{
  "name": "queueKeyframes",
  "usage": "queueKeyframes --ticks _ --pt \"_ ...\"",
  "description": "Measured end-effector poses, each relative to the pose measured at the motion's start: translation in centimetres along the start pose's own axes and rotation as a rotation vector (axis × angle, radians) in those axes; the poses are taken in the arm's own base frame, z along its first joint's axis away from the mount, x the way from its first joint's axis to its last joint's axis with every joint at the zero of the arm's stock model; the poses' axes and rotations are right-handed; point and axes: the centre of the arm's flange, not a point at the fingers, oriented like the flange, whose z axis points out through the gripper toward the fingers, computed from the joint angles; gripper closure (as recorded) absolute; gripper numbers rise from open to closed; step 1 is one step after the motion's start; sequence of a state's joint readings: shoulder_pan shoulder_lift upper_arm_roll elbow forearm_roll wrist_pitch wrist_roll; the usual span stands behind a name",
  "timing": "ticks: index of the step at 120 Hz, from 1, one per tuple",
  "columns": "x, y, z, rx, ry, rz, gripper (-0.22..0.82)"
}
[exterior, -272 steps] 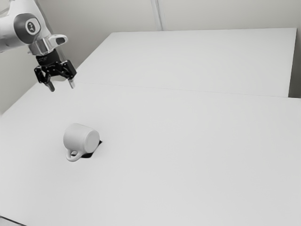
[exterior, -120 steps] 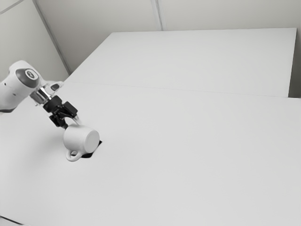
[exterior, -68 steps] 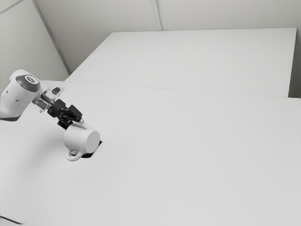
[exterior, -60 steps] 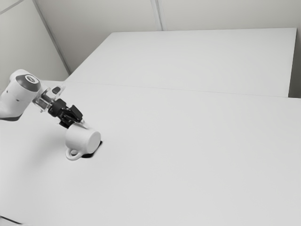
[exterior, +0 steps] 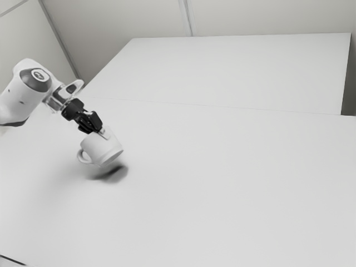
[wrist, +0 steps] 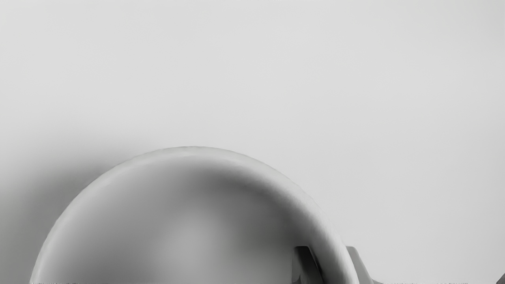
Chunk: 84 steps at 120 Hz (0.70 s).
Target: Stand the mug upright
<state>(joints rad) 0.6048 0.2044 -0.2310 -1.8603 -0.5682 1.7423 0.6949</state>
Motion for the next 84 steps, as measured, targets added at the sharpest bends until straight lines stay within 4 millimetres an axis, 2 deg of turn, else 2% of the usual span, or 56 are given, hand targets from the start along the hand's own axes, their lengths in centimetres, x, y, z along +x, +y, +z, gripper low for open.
queueKeyframes --ticks 10,29,47,55,65,84 --pt "0.9 3.8 0.0 0.060 -0.031 0.063 0.73" --pt "2.4 11.1 2.1 0.181 -0.118 0.167 0.72" --pt "1.6 17.9 3.8 0.309 -0.181 0.241 0.73" --pt "0.8 20.3 5.3 0.354 -0.203 0.265 0.73" --pt "-0.4 22.4 7.0 0.411 -0.215 0.284 0.73" --pt "-3.0 23.2 7.7 0.510 -0.173 0.265 0.73"
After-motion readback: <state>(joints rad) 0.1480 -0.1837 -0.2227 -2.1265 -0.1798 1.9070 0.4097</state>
